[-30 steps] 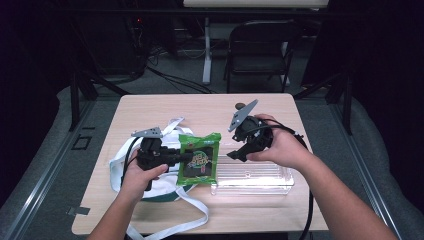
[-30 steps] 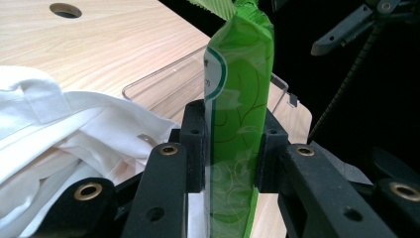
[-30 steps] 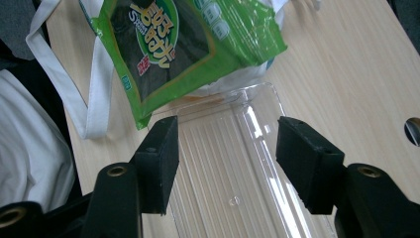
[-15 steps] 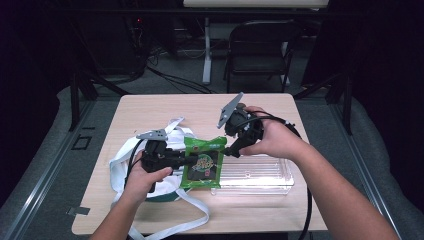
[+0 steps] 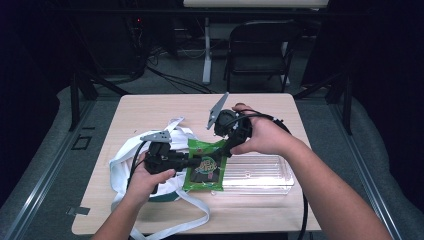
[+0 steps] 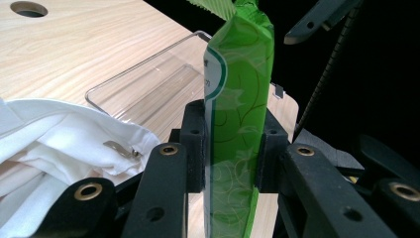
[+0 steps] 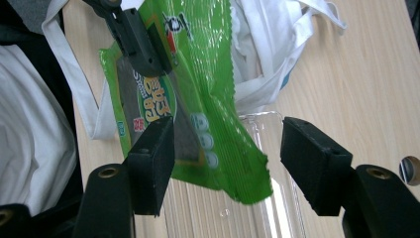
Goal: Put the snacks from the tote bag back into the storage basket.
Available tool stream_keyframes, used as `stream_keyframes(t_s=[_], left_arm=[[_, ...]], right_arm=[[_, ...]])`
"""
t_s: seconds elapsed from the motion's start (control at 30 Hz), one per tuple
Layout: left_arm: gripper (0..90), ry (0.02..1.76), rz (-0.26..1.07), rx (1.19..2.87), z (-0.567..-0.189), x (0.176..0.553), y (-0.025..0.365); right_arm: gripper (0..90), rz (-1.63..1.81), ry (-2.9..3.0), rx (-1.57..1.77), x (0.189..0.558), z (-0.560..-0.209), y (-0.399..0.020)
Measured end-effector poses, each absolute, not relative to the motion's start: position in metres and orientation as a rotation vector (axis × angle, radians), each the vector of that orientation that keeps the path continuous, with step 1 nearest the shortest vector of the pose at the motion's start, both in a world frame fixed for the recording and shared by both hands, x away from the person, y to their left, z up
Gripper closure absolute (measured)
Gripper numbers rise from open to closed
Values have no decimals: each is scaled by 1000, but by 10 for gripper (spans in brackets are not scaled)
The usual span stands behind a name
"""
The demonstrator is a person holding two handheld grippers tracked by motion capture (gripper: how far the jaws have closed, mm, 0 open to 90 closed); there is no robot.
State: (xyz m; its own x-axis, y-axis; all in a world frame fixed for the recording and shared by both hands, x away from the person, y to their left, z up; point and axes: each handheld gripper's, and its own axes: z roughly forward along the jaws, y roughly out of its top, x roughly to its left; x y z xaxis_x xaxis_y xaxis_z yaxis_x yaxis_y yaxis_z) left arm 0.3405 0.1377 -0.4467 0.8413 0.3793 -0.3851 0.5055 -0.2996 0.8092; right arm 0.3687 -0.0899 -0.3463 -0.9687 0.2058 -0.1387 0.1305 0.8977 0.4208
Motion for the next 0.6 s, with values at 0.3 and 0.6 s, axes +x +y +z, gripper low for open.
stream_keyframes(t_s=[0.3, 0.6], left_arm=[[721, 636, -146, 1922, -446, 338, 134], [721, 620, -146, 1925, -446, 336, 131]], right_arm=[[402, 579, 2932, 235, 369, -354, -81], [450, 529, 2990, 197, 369, -361, -75]])
